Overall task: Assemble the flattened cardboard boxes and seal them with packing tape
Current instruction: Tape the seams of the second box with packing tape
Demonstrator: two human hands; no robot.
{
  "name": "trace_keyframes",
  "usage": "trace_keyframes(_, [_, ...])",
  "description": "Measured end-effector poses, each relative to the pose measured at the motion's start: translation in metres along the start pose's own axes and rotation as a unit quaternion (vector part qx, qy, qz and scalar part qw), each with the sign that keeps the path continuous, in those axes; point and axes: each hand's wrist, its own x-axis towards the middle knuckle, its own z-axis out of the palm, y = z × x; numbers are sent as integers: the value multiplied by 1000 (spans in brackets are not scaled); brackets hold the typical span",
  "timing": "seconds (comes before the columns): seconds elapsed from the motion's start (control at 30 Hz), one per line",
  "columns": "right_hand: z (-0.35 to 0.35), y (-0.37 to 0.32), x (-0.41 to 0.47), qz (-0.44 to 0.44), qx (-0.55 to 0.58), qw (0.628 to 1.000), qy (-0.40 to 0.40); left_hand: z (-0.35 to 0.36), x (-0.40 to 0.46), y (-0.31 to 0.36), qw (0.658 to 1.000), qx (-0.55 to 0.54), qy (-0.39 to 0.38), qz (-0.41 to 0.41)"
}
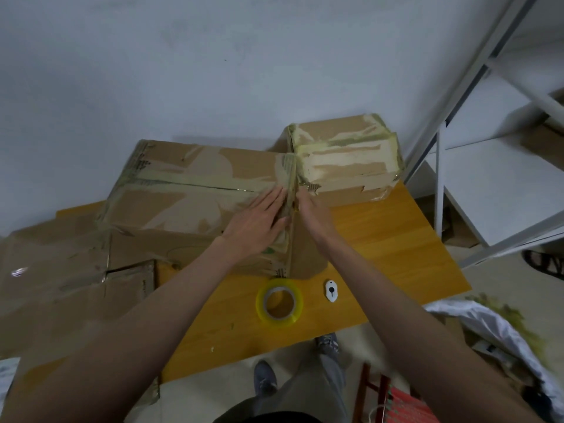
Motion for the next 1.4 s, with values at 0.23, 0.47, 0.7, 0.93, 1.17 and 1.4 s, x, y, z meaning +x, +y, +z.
trace_keyframes(0.23, [12, 6, 4, -33, 9, 999, -10, -1, 36, -10, 999, 44, -2, -2])
trace_keyframes(0.47, [7, 19, 25, -64, -62, 996, -19, -14, 84, -29, 996, 88, -4, 25])
trace_keyframes(0.7, [6, 10, 16, -88, -118, 989, -28, -27, 133, -43, 999, -8, -9, 35])
trace_keyframes(0.93, [1, -1, 27, -55, -91, 993, -49, -36, 153, -51, 986, -164, -20, 9])
trace_keyframes(1.17, [11, -23, 74, -44, -10, 998, -38, -32, 156, -62, 980, -198, -16, 9])
trace_keyframes(1.4, [35, 13, 51, -44, -47, 997, -43, -24, 152, -63, 975, -220, 2, 13])
